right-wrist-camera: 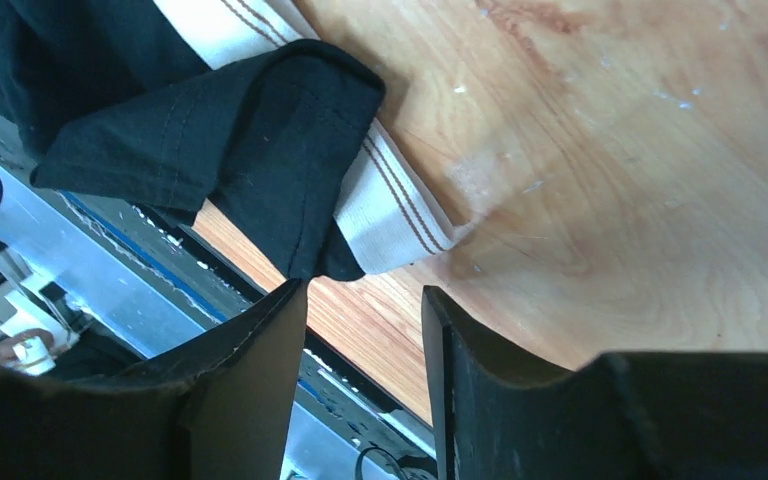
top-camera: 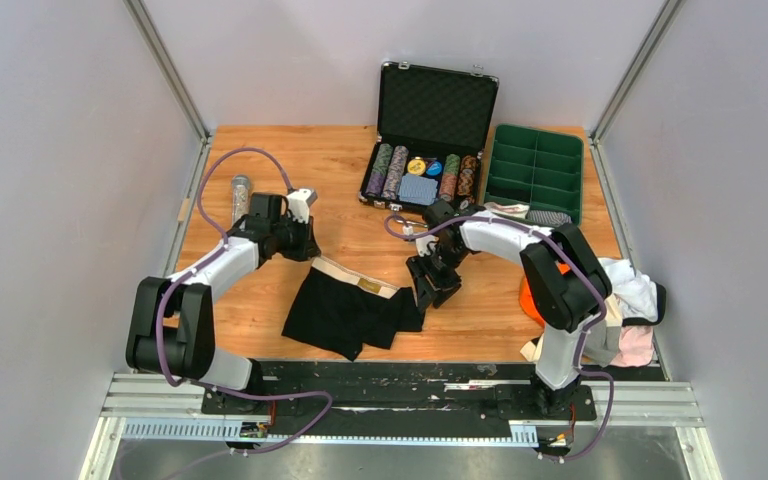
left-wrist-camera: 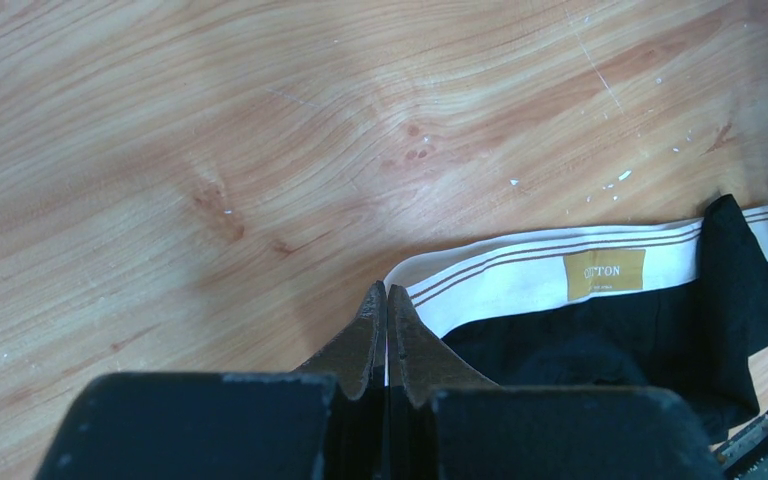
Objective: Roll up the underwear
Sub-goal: Flatten out the underwear at the center of the board.
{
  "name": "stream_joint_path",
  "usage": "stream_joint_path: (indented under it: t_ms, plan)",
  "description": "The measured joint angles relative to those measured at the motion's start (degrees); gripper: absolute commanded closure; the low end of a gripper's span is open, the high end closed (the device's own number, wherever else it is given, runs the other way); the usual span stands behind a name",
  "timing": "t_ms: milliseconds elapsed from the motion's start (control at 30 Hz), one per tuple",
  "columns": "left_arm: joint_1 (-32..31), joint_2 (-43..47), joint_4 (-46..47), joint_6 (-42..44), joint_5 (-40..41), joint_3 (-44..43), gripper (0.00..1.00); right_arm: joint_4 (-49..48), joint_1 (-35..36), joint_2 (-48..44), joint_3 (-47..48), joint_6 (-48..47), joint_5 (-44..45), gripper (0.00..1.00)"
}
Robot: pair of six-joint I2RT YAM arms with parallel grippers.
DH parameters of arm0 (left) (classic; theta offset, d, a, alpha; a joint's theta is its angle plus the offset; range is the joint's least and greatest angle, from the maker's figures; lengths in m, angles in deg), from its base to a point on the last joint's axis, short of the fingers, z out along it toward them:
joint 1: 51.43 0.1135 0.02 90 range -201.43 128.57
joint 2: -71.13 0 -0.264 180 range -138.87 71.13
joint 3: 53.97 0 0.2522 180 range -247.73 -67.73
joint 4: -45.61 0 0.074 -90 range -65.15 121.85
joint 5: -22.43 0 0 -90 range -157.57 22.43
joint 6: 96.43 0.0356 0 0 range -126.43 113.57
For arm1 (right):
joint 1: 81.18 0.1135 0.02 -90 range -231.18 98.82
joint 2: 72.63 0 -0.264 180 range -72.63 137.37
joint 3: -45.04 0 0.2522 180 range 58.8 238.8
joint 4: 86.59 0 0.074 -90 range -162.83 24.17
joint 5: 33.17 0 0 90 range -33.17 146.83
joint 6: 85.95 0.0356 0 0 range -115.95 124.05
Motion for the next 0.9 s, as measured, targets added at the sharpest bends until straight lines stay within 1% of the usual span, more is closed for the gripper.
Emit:
stream_joint_path:
  t_ms: [233, 367, 433, 533, 633, 667, 800, 900]
  plan:
    - [0.00, 0.61, 0.02, 0.00, 0.00, 0.66, 1.00, -0.59, -0.90, 0.42, -0.15, 5.70, 0.52, 0.61]
    - [0.00, 0.68, 0.02, 0.04, 0.02, 1.07, 1.00, -1.25, -1.38, 2.75, 0.26, 7.72, -0.66, 0.64]
    - [0.00, 0.70, 0.00, 0.04, 0.00, 1.16, 1.00, -1.27, -1.49, 3.98, 1.25, 8.76, -2.01, 0.67]
    - [0.00, 0.72, -0.02, 0.07, 0.00, 1.18, 1.00, -1.77, -1.49, 5.81, 2.95, 9.79, -3.56, 0.74]
    - [0.00, 0.72, 0.00, 0.09, 0.00, 1.18, 1.00, -2.21, -1.49, 7.28, 4.09, 10.38, -4.59, 0.96]
    - [0.00, 0.72, 0.00, 0.09, 0.00, 1.18, 1.00, -2.54, -1.49, 7.58, 4.28, 10.36, -4.59, 1.00]
    - [0.00, 0.72, -0.02, 0.15, 0.00, 1.18, 1.00, -2.73, -1.49, 8.11, 4.94, 10.10, -3.45, 1.00]
    - [0.00, 0.72, -0.33, 0.50, 0.00, 1.11, 1.00, -2.56, -1.73, 7.85, 6.34, 8.17, -0.57, 1.00]
